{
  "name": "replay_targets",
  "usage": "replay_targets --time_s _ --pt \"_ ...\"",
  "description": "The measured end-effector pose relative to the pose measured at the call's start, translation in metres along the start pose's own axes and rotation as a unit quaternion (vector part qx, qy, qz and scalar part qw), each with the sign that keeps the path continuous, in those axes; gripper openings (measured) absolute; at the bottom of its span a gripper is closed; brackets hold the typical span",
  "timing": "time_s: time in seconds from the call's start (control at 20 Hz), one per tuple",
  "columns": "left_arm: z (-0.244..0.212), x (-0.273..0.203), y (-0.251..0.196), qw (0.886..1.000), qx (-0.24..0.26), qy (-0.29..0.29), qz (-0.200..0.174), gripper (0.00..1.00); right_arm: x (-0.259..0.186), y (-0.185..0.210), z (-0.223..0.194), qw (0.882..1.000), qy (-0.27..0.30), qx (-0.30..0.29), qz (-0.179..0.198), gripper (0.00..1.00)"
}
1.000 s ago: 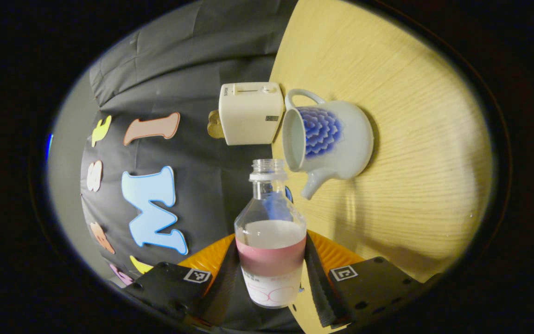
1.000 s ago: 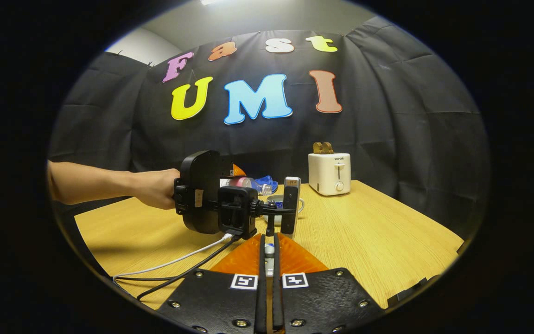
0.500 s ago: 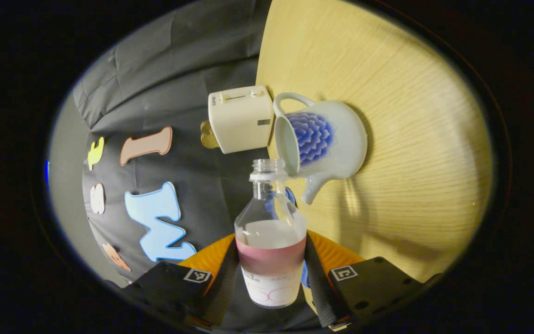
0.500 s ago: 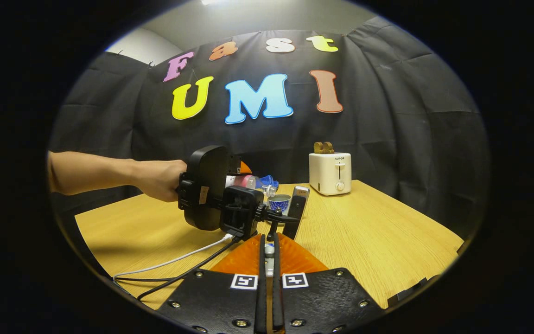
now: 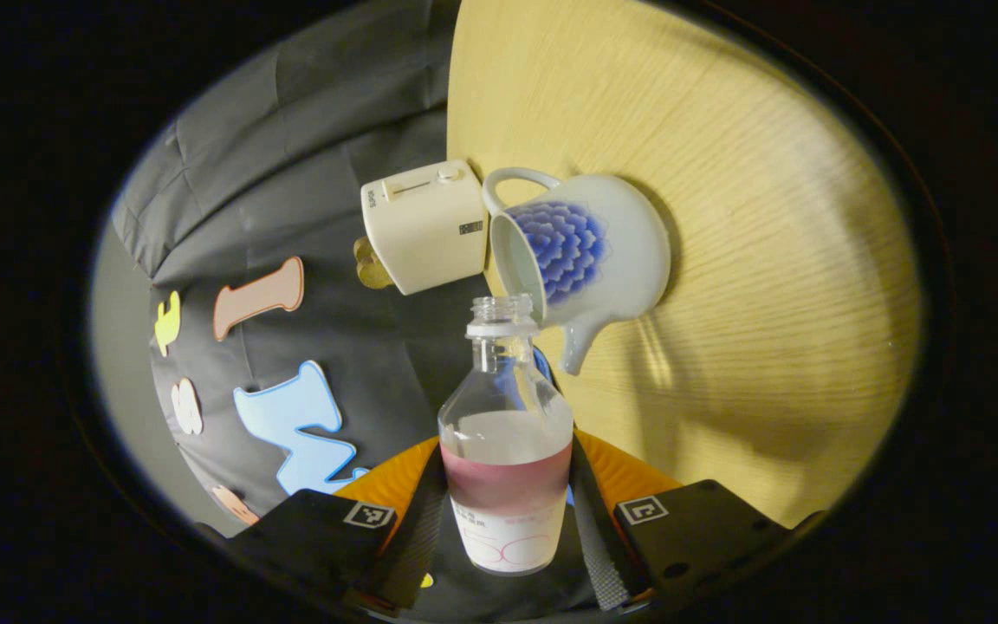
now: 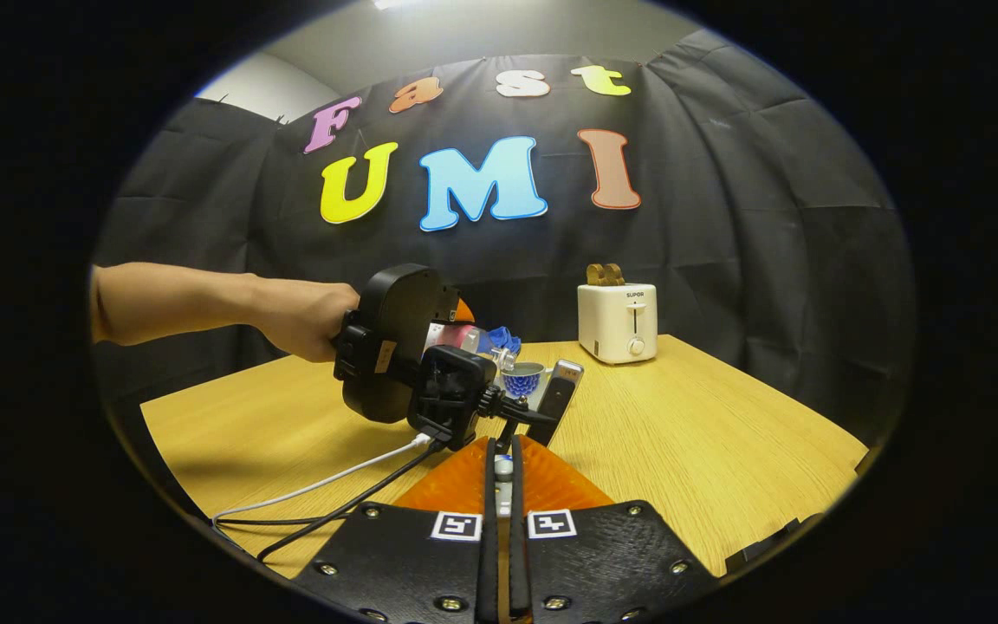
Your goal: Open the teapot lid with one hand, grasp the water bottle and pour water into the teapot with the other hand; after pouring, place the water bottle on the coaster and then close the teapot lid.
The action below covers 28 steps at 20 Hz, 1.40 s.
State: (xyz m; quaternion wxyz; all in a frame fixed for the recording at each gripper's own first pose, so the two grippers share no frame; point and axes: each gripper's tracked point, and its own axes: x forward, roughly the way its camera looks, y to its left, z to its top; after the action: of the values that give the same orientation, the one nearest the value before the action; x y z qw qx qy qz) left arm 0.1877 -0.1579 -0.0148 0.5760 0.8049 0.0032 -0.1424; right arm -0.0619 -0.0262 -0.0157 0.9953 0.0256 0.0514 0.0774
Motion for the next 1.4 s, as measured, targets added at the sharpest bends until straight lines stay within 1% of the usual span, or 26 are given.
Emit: replay_targets --time_s 0.05,0.1,0.2,0.25,0.5,0.6,0.9,1.15,1.2,1.25,1.4 --pt "0.0 0.0 0.001 1.0 0.004 0.001 -0.002 0.84 0.0 0.0 -0.001 1.0 0.0 0.0 0.0 0.05" --pt "0.001 -0.002 0.001 1.0 0.008 0.0 -0.001 0.78 -0.001 0.0 0.0 1.0 0.0 0.0 0.0 0.05" --pt "0.003 -0.001 0.003 1.0 0.013 -0.001 -0.002 0.78 0.0 -0.001 -0.001 1.0 0.0 0.0 0.0 0.05" --pt "0.004 0.0 0.004 1.0 0.016 -0.002 -0.002 0.84 -0.001 -0.002 -0.001 1.0 0.0 0.001 0.0 0.05" --pt "0.0 -0.003 0.016 0.999 0.045 0.003 0.012 0.84 -0.001 -0.003 -0.001 1.0 0.0 0.001 -0.001 0.05" --pt "-0.001 -0.003 0.017 0.999 0.051 0.006 0.011 0.84 -0.001 -0.003 0.0 1.0 0.001 0.001 -0.002 0.05" --pt "0.001 -0.007 0.032 0.996 0.087 0.004 0.02 0.84 -0.002 -0.004 0.0 1.0 0.002 0.001 -0.002 0.05" --pt "0.0 -0.007 0.04 0.992 0.126 0.006 0.029 0.84 -0.003 -0.005 0.001 1.0 0.001 0.002 -0.002 0.05" --pt "0.001 -0.006 0.041 0.991 0.131 0.006 0.031 0.79 -0.003 -0.005 0.001 1.0 0.001 0.003 -0.002 0.05" --pt "0.001 -0.007 0.041 0.991 0.133 0.006 0.032 0.84 -0.004 -0.005 0.001 1.0 0.001 0.002 -0.002 0.05" --pt "0.004 -0.011 0.041 0.989 0.145 0.004 0.036 0.84 -0.004 -0.005 0.001 1.0 0.001 0.001 -0.002 0.05"
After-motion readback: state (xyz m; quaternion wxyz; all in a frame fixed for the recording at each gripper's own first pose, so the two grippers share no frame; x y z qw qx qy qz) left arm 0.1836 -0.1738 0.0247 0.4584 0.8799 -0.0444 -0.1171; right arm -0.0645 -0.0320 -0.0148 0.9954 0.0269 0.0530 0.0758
